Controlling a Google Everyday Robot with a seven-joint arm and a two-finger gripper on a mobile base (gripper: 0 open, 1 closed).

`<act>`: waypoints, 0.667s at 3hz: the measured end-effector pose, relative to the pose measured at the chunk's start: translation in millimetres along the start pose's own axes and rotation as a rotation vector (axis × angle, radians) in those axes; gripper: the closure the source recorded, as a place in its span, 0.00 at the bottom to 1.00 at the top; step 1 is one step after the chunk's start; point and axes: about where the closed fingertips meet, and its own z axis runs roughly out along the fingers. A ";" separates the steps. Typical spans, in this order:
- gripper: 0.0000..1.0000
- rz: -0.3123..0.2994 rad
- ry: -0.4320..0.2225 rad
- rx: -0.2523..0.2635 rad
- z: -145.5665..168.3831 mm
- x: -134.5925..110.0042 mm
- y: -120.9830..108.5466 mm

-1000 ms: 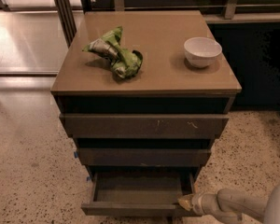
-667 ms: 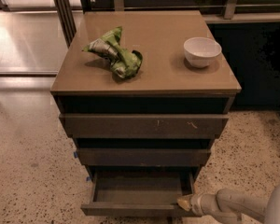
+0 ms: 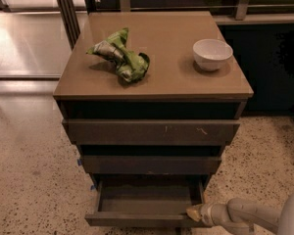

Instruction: Open bottom drawer

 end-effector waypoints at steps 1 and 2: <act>0.58 -0.012 -0.011 0.009 -1.5 -5.4 2.3; 0.35 -0.035 -0.045 0.037 -15.4 -24.8 8.4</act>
Offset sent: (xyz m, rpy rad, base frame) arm 0.0192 0.0040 0.0660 -0.0335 -0.1343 -0.0315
